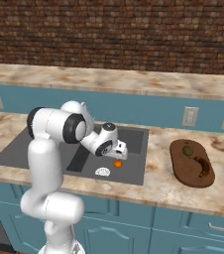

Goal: Pick the tangerine, banana, kiwi from the sink and place them on the cutting board to airdry. Then turn off the sink faucet.

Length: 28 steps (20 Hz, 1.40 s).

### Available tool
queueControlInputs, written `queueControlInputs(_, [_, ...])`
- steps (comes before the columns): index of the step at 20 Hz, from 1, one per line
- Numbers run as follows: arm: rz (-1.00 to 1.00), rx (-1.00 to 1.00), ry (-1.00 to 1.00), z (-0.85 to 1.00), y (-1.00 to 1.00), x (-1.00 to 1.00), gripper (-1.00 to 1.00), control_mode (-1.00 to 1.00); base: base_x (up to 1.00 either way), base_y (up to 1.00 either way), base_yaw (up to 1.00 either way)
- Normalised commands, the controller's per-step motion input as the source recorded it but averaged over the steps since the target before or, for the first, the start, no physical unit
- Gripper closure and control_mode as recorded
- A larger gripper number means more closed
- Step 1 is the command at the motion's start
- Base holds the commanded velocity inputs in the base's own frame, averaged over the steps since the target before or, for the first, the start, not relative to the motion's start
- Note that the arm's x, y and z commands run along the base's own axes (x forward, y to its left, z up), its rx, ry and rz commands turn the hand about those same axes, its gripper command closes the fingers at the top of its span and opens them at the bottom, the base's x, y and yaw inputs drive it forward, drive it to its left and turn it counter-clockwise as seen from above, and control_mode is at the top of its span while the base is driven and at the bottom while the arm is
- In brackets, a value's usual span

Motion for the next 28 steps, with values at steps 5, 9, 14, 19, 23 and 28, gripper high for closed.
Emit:
queueControlInputs(5, [0.00, 0.00, 0.00, -0.21, 0.00, 0.31, -1.00, -1.00, 0.00, 0.00, 0.00])
queueControlInputs(9, [0.00, 0.00, 0.00, -0.22, -0.01, 0.31, -1.00, -1.00, 0.00, 0.00, 0.00])
queueControlInputs(14, [0.00, 0.00, 0.00, -0.27, -0.09, 0.31, -1.00, -1.00, 0.00, 0.00, 0.00])
queueControlInputs(19, [0.00, 0.00, 0.00, -0.26, -0.14, 0.28, -1.00, -1.00, 0.00, 0.00, 0.00])
queueControlInputs(23, [0.00, 0.00, 0.00, -0.25, -0.10, 0.23, -1.00, -1.00, 0.00, 0.00, 0.00])
queueControlInputs(28, [0.00, 0.00, 0.00, -0.24, -0.01, 0.12, -1.00, -1.00, 0.00, 0.00, 0.00])
